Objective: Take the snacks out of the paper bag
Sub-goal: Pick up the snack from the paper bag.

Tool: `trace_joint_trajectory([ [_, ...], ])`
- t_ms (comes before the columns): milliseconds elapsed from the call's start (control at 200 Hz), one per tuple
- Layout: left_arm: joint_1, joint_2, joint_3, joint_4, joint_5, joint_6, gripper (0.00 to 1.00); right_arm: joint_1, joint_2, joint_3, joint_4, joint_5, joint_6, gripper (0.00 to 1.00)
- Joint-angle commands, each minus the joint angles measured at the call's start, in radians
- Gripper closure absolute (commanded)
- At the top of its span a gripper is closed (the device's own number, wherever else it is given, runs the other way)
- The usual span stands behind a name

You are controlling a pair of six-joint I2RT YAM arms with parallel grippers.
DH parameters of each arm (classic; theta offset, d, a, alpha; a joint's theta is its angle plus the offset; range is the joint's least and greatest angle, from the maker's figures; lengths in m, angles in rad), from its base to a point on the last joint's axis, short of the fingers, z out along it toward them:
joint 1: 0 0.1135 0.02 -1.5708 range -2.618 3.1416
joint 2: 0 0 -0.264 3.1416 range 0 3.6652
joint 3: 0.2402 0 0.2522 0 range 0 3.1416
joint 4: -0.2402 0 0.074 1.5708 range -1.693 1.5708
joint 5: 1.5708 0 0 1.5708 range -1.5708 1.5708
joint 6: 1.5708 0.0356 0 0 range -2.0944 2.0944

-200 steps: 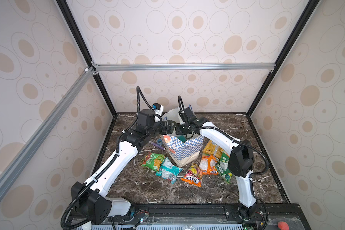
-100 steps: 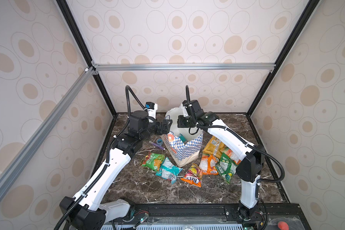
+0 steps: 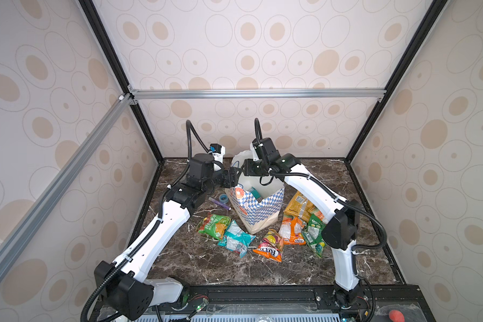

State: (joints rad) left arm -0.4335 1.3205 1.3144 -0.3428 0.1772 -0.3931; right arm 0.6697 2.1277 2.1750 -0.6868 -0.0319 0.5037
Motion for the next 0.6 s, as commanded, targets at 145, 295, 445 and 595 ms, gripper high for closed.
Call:
trace_joint_trajectory([
  [145, 0.006, 0.030, 0.031, 0.014, 0.017, -0.007, 1.00, 0.014, 0.176, 0.071, -0.093, 0.077, -0.005, 0.27],
  [295, 0.006, 0.012, 0.002, 0.018, 0.036, -0.006, 1.00, 0.015, 0.251, 0.111, -0.107, 0.100, -0.041, 0.00],
  [445, 0.006, -0.001, -0.010, 0.015, 0.037, 0.000, 1.00, 0.014, 0.321, 0.167, -0.088, 0.098, -0.062, 0.00],
  [595, 0.006, -0.007, -0.005, 0.007, 0.034, 0.006, 1.00, 0.014, 0.383, 0.172, -0.028, 0.116, -0.053, 0.00],
])
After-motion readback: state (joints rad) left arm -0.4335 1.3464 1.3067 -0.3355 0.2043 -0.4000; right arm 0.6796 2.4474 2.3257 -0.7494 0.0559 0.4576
